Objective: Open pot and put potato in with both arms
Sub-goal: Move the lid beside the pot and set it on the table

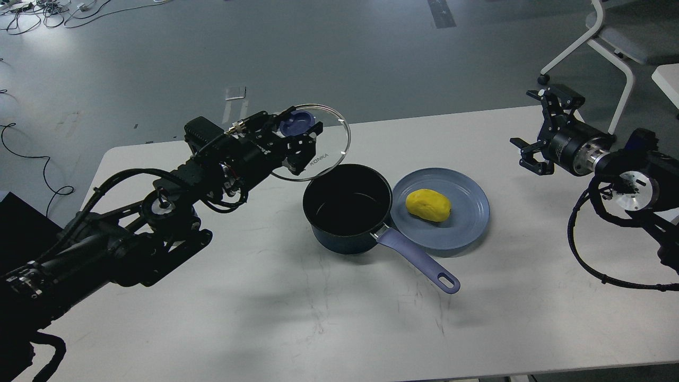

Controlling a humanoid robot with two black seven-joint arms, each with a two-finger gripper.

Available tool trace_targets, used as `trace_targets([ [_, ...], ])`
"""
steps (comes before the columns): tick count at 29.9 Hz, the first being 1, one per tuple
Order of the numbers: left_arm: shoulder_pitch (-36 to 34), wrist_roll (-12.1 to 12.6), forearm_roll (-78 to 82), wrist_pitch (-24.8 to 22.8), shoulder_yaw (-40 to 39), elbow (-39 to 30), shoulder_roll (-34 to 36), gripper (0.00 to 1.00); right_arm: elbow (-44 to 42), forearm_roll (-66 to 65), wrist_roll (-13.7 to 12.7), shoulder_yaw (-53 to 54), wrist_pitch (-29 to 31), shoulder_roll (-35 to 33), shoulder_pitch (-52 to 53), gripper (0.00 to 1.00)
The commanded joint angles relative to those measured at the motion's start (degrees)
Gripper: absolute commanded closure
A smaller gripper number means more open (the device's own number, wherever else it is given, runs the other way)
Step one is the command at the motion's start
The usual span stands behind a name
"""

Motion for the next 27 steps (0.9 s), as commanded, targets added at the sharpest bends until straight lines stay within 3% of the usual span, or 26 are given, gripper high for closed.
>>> trace_targets([
  [1, 2.85, -0.55, 0.10, 3.05, 1.40, -0.07, 4.00, 0.39, 0.00, 0.00, -0.01, 0.00, 0.00, 0.09, -0.16, 0.00],
  [5, 6.63, -1.51, -0.08, 6.09, 2.29, -0.07, 7.96, 0.39, 0.00, 0.00, -0.01, 0.00, 0.00, 0.09, -0.08, 0.00],
  [11, 13.13, -1.78, -0.17, 6.09, 2.38, 0.36, 8.85, 0.39, -0.08, 0.00, -0.01, -0.09, -0.09, 0.62, -0.08, 0.00],
  [27, 18.59, -1.61, -2.36, 6.09, 2.38, 9.86, 3.05, 0.37, 0.00, 0.00, 0.08, -1.49, -0.09, 0.62, 0.10, 0.00],
])
